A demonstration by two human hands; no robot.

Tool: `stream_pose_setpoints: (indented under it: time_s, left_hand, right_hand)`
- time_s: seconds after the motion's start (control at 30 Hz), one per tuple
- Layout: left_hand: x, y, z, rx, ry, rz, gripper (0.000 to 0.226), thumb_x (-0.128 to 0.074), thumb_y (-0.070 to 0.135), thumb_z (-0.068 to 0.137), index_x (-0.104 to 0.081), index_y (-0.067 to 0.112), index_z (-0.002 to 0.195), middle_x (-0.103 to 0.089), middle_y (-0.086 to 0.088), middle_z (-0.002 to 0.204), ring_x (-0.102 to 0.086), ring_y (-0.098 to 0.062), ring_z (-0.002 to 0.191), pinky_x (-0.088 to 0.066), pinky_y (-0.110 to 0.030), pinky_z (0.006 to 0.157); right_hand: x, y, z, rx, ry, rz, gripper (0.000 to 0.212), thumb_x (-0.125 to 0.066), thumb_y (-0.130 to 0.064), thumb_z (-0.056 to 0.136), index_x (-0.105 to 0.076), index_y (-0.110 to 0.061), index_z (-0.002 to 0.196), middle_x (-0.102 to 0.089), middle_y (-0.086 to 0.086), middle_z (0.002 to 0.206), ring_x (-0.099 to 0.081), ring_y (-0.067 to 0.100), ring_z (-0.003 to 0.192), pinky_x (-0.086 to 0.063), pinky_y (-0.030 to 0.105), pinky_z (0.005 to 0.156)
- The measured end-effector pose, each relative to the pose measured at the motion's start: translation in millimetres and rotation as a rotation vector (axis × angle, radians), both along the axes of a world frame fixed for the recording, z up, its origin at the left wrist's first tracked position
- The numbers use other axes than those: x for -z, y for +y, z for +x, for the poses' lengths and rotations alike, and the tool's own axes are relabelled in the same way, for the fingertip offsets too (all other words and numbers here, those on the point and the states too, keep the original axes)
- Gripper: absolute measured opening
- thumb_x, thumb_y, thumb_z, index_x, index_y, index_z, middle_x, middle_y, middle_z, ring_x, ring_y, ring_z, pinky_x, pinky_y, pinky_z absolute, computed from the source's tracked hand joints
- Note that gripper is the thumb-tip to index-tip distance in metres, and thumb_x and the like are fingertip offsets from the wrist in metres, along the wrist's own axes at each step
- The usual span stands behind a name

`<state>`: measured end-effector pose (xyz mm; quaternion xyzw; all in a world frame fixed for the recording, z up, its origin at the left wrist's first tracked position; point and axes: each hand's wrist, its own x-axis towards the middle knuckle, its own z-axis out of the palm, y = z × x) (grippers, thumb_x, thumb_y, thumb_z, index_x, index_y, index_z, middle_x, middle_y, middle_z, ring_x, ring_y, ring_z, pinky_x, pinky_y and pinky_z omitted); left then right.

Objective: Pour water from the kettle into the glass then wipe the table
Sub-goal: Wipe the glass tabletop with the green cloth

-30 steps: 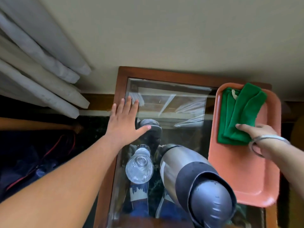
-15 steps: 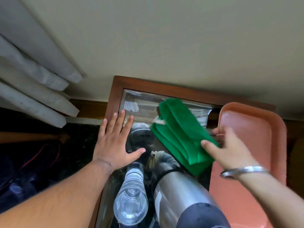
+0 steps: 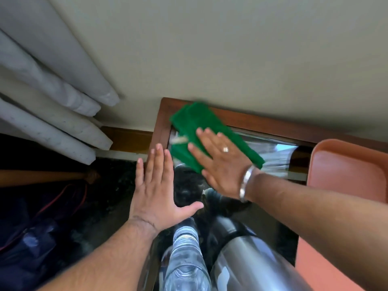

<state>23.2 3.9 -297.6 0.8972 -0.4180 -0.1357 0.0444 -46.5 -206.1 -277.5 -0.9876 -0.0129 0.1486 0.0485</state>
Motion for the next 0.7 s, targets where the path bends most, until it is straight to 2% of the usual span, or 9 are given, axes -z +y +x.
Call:
stream_pose_setpoints:
  time_s: [0.1, 0.17, 0.23, 0.33, 0.43, 0.5, 0.6, 0.67, 0.7]
  left_hand:
    - [-1, 0, 0, 0.002, 0.011, 0.012, 0.149, -0.048, 0.097, 0.058, 0.0, -0.001, 0.159, 0.004, -0.022, 0.168, -0.006, -0.035, 0.157, -0.005, -0.056, 0.125]
    - [-1, -1, 0, 0.0, 0.016, 0.016, 0.15, -0.049, 0.097, 0.058, 0.003, 0.0, 0.159, 0.005, -0.022, 0.169, -0.006, -0.035, 0.157, -0.007, -0.057, 0.124]
    - [-1, 0, 0, -0.004, 0.024, 0.003, 0.15, -0.049, 0.097, 0.057, 0.007, 0.002, 0.159, 0.012, -0.019, 0.169, -0.002, -0.034, 0.158, -0.005, -0.056, 0.125]
    - [-3, -1, -1, -0.013, 0.034, -0.031, 0.151, -0.051, 0.096, 0.057, 0.011, 0.004, 0.159, 0.02, -0.016, 0.168, 0.003, -0.031, 0.158, -0.002, -0.055, 0.125]
    - [-2, 0, -2, -0.008, 0.039, -0.06, 0.149, -0.051, 0.094, 0.058, 0.009, 0.004, 0.16, 0.017, -0.016, 0.169, 0.0, -0.032, 0.158, -0.004, -0.055, 0.125]
    - [-2, 0, -2, 0.005, 0.038, -0.064, 0.145, -0.051, 0.093, 0.059, 0.005, 0.006, 0.161, 0.013, -0.015, 0.17, -0.004, -0.033, 0.158, -0.006, -0.056, 0.125]
    - [-2, 0, -3, 0.034, 0.036, -0.048, 0.139, -0.05, 0.091, 0.061, 0.0, 0.01, 0.162, 0.002, -0.017, 0.17, -0.008, -0.032, 0.157, -0.008, -0.056, 0.125]
    - [-2, 0, -1, 0.047, 0.038, -0.026, 0.135, -0.048, 0.091, 0.063, -0.002, 0.012, 0.162, -0.003, -0.016, 0.17, -0.011, -0.031, 0.157, -0.009, -0.057, 0.125]
    - [-3, 0, 0, 0.051, 0.041, -0.014, 0.133, -0.047, 0.091, 0.064, -0.004, 0.013, 0.162, -0.004, -0.015, 0.17, -0.012, -0.031, 0.156, -0.009, -0.056, 0.125]
  right_hand:
    - [2, -38, -34, -0.306, 0.027, 0.023, 0.067, -0.045, -0.043, 0.088, -0.026, -0.027, 0.151, -0.02, 0.014, 0.16, -0.022, 0.033, 0.146, -0.013, 0.047, 0.12]
    - [2, -62, -23, -0.246, -0.043, -0.031, 0.063, -0.045, -0.044, 0.09, -0.03, -0.03, 0.149, -0.025, 0.015, 0.158, -0.029, 0.035, 0.143, -0.023, 0.05, 0.117]
    - [1, -53, 9, -0.014, -0.052, -0.02, 0.061, -0.038, -0.044, 0.092, -0.027, -0.029, 0.15, -0.024, 0.019, 0.159, -0.027, 0.038, 0.143, -0.028, 0.054, 0.115]
    - [5, -7, 43, 0.097, -0.083, 0.016, 0.062, -0.033, -0.043, 0.093, -0.02, -0.029, 0.153, -0.011, 0.018, 0.162, -0.012, 0.037, 0.148, -0.018, 0.053, 0.119]
    - [3, -10, 6, -0.182, 0.018, 0.052, 0.063, -0.037, -0.045, 0.093, -0.02, -0.032, 0.152, -0.009, 0.012, 0.163, -0.009, 0.033, 0.149, -0.006, 0.048, 0.119]
    - [3, -42, -22, -0.284, 0.007, 0.032, 0.063, -0.039, -0.048, 0.091, -0.024, -0.034, 0.151, -0.015, 0.01, 0.162, -0.018, 0.033, 0.147, -0.01, 0.05, 0.117]
    - [3, -71, -27, 0.136, -0.031, -0.012, 0.064, -0.035, -0.048, 0.09, -0.025, -0.029, 0.151, -0.021, 0.016, 0.16, -0.022, 0.04, 0.145, -0.021, 0.057, 0.117]
    - [4, -51, -21, 0.475, -0.02, 0.0, 0.067, -0.031, -0.048, 0.091, -0.014, -0.029, 0.153, -0.006, 0.015, 0.163, -0.006, 0.039, 0.148, -0.012, 0.056, 0.119]
    - [4, -35, -26, 0.516, -0.009, 0.02, 0.068, -0.03, -0.048, 0.092, -0.008, -0.03, 0.153, 0.002, 0.014, 0.163, 0.003, 0.038, 0.148, -0.004, 0.054, 0.12]
